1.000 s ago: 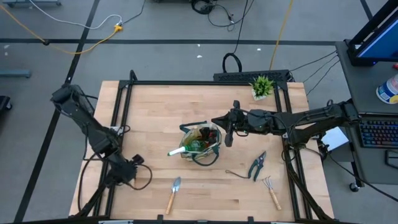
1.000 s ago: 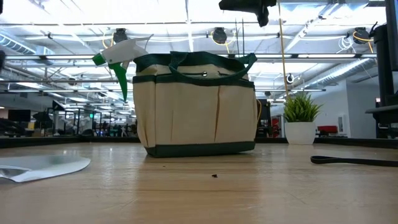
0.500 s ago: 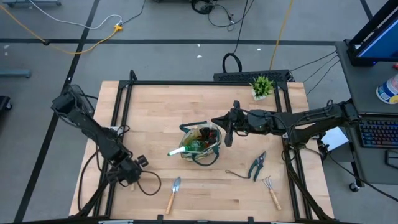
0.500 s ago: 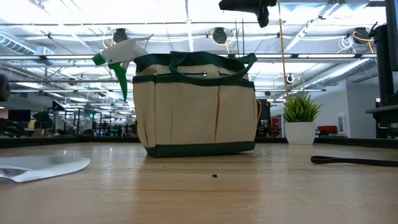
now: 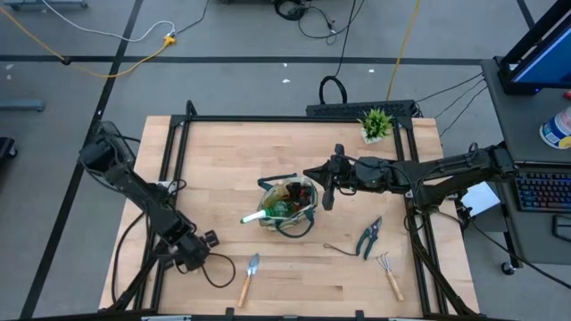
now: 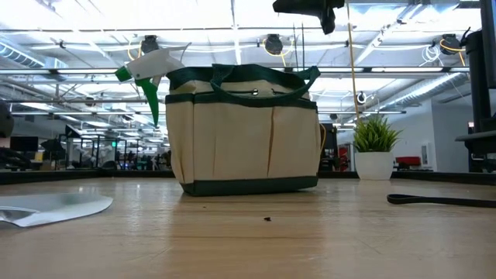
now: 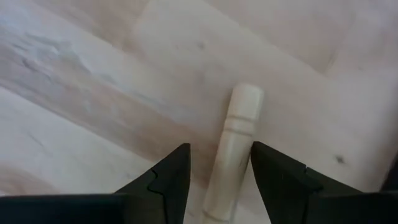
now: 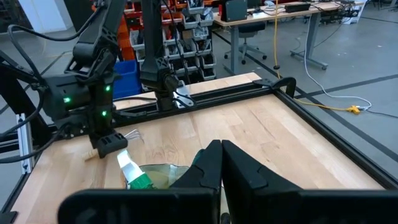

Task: Pick & Place Garden tools in Gardening bag
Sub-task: Put the left hand rake into the gardening bag

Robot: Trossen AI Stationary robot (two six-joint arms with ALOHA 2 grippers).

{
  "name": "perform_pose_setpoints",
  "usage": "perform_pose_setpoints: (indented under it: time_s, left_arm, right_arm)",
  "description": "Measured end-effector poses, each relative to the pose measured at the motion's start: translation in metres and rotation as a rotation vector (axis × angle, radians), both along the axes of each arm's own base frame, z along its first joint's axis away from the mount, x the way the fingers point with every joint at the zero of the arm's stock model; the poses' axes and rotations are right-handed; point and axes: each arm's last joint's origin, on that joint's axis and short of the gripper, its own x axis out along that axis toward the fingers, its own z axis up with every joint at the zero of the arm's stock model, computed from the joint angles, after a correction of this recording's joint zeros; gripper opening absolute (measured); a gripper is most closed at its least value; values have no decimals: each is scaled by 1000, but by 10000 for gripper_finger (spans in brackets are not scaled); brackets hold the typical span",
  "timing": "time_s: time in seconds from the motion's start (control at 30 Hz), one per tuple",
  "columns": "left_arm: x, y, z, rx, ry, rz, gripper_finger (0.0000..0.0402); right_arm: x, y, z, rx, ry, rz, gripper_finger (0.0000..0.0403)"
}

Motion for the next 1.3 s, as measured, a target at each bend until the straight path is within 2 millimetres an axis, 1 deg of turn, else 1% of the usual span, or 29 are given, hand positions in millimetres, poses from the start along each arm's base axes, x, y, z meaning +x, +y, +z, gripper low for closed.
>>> perform_pose_setpoints:
  time_s: [0.23, 0.53, 0.67, 0.83, 1.03, 1.3]
  left_arm:
    - [6, -5, 2, -57, -53, 14, 175]
    - [7, -6, 3, -84, 22, 198, 175]
    - [6, -5, 2, -57, 38, 273, 175]
    - [5, 0, 0, 18, 27, 350, 175]
    - [4, 2, -1, 46, 36, 373, 175]
    - [4, 2, -1, 51, 22, 340, 175]
  right_arm:
    - [0, 0, 0, 0, 0, 1, 0]
    - [0, 0, 0, -2, 1, 2, 0]
    - [0, 0, 0, -3, 1, 2, 0]
    - [0, 0, 0, -3, 1, 2, 0]
    - [0, 0, 0, 0, 1, 2, 0]
    - [0, 0, 0, 0, 1, 2, 0]
